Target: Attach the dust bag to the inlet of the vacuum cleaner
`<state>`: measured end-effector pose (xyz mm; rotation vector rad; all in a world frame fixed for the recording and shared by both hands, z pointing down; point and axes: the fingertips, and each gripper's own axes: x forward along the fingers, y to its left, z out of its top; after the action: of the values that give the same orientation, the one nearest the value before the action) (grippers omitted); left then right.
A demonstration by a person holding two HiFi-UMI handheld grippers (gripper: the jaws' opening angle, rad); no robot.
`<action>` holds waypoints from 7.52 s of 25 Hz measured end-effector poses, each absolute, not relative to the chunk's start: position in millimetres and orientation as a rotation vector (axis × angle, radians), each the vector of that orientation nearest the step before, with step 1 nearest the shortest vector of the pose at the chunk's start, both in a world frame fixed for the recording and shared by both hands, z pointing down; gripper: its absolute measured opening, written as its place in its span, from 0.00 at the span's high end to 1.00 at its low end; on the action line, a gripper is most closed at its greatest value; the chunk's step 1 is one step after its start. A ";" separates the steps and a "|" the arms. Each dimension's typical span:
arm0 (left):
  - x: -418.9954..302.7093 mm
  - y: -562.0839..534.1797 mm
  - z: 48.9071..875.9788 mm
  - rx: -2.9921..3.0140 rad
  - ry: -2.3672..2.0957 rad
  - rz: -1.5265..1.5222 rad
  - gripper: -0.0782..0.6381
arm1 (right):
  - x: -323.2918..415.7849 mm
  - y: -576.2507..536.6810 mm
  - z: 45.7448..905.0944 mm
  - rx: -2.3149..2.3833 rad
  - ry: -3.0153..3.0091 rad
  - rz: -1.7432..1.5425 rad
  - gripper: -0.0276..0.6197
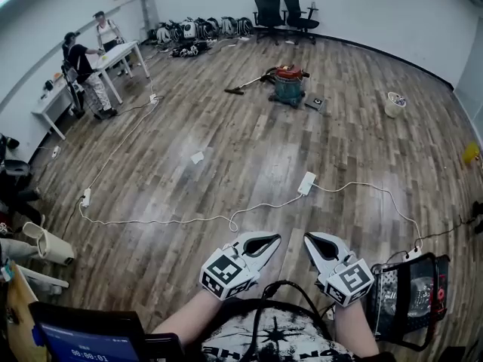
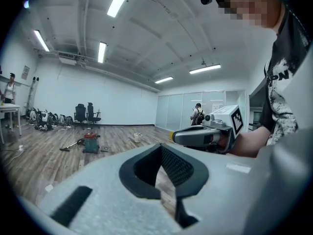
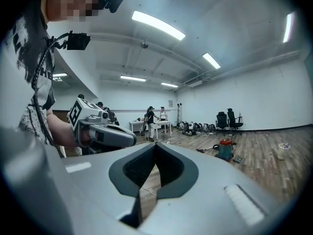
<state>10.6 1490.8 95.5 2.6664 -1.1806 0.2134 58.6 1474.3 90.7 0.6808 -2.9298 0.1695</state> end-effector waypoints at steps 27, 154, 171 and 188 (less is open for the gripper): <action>40.6 1366.1 106.6 2.730 -0.940 0.219 0.89 | 85.3 1373.7 97.6 0.835 -2.891 0.193 0.95; 170.7 337.5 125.3 2.760 -0.998 0.350 0.89 | 220.1 329.2 107.1 0.743 -2.932 0.028 0.95; 245.4 251.6 133.3 2.763 -0.948 0.442 0.89 | 281.0 246.2 102.1 0.736 -3.012 -0.091 0.95; 195.6 68.4 148.7 2.810 -0.845 0.346 0.89 | 216.0 63.0 106.6 0.779 -2.921 -0.107 0.95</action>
<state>195.6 68.4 148.7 2.8097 -0.8445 0.3458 216.0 63.0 106.6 0.7785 -2.9210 -0.1066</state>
